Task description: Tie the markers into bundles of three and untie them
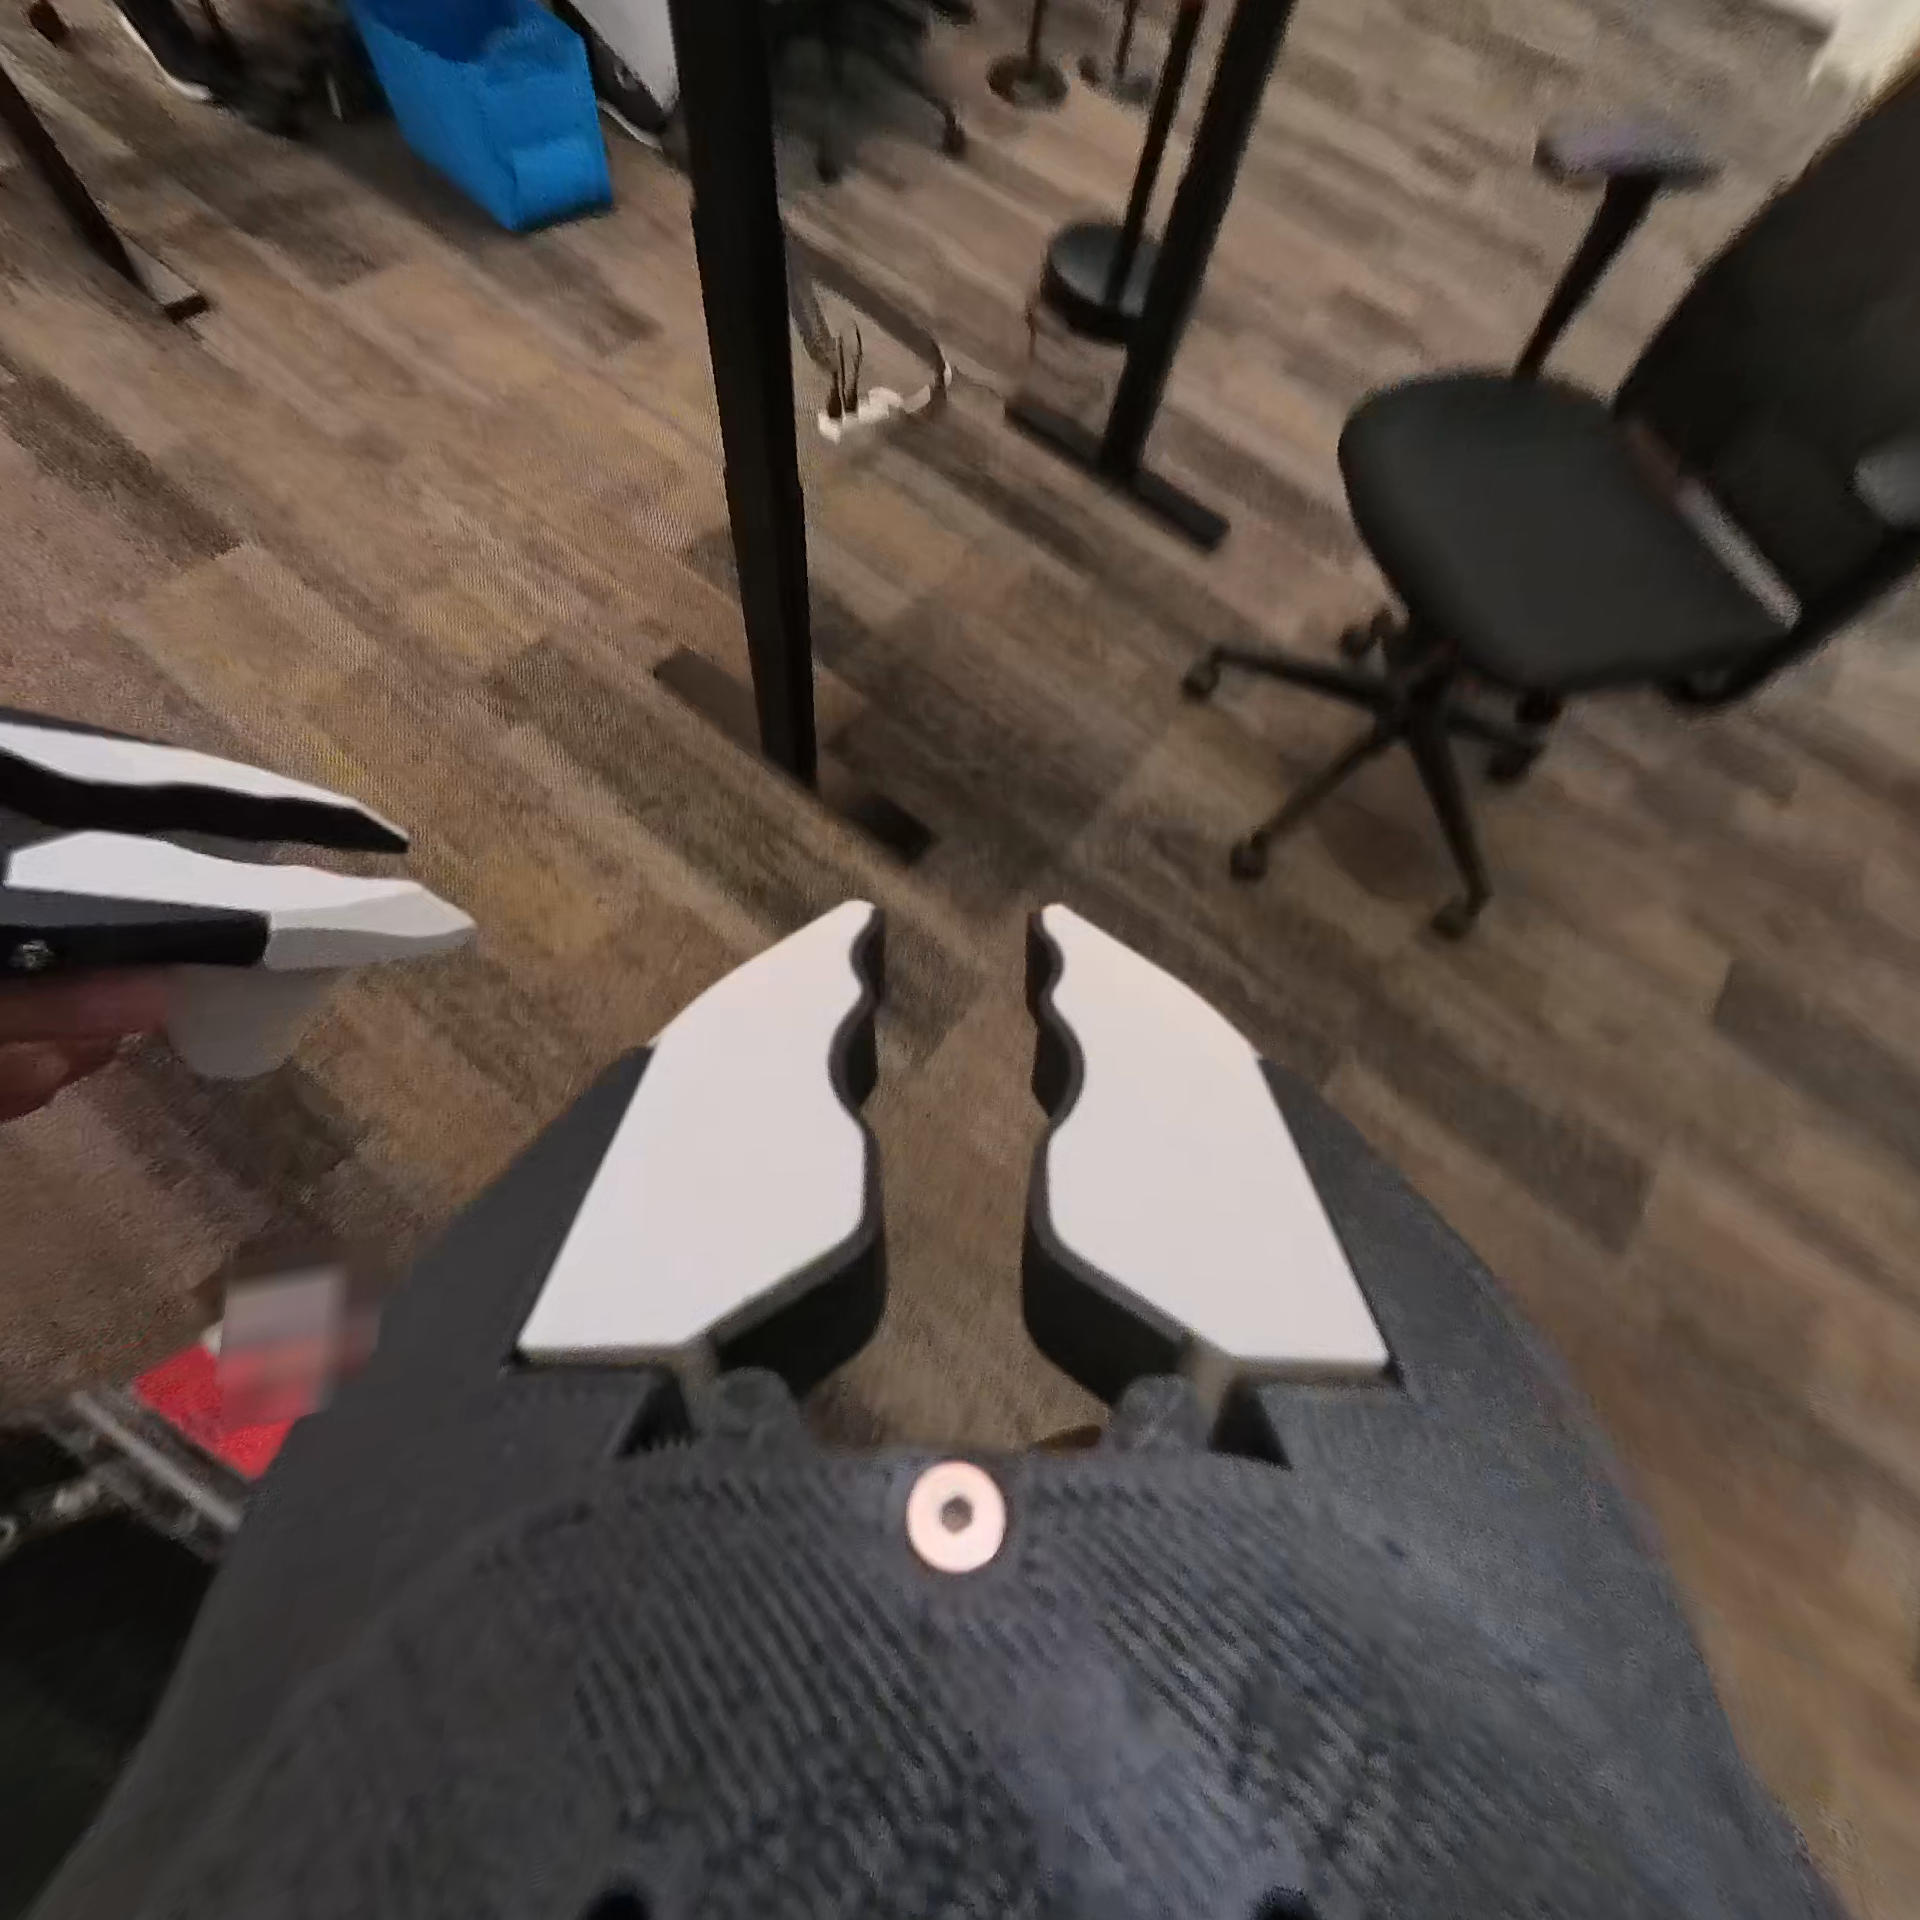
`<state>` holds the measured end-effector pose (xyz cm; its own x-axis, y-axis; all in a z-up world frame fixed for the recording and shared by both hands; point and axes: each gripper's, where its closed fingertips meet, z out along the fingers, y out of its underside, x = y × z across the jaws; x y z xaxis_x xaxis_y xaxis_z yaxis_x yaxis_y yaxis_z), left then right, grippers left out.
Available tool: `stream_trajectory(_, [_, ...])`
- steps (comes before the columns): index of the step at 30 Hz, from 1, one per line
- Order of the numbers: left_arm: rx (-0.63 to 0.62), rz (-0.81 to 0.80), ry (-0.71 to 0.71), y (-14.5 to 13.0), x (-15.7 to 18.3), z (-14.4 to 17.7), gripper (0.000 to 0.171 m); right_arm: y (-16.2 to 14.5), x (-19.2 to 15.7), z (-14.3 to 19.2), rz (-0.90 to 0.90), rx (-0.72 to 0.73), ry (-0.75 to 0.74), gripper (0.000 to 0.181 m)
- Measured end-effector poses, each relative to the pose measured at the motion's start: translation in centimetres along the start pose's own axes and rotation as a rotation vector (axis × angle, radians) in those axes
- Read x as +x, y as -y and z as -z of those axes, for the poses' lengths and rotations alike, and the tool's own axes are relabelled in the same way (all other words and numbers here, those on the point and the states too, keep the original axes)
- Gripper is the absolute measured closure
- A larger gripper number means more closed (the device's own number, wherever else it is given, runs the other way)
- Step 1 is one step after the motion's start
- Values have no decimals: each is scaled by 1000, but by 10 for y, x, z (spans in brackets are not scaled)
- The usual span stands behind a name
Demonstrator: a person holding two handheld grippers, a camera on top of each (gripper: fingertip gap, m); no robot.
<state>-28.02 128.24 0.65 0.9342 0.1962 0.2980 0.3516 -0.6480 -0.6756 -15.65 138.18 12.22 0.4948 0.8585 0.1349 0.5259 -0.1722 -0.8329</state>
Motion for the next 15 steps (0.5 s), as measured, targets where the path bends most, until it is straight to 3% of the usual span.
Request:
stream_trajectory(2, [50, 52, 27, 49, -29, -2, 119, 49, -1, -40, 11, 51, 69, 151])
stream_trajectory(5, [203, 179, 75, 119, -81, 19, 116, 106, -32, -101, -67, 36, 299, 135])
stream_trajectory(8, [385, 292, 201, 152, -150, 63, 113, 153, -89, -156, -76, 1, 575, 126])
stream_trajectory(11, [528, 401, 334, 153, -213, 103, 110, 178, -155, -207, 91, -35, 783, 129])
stream_trajectory(15, [486, 553, 632, 110, -285, 135, 106, 170, -245, -267, 328, -175, 1061, 125])
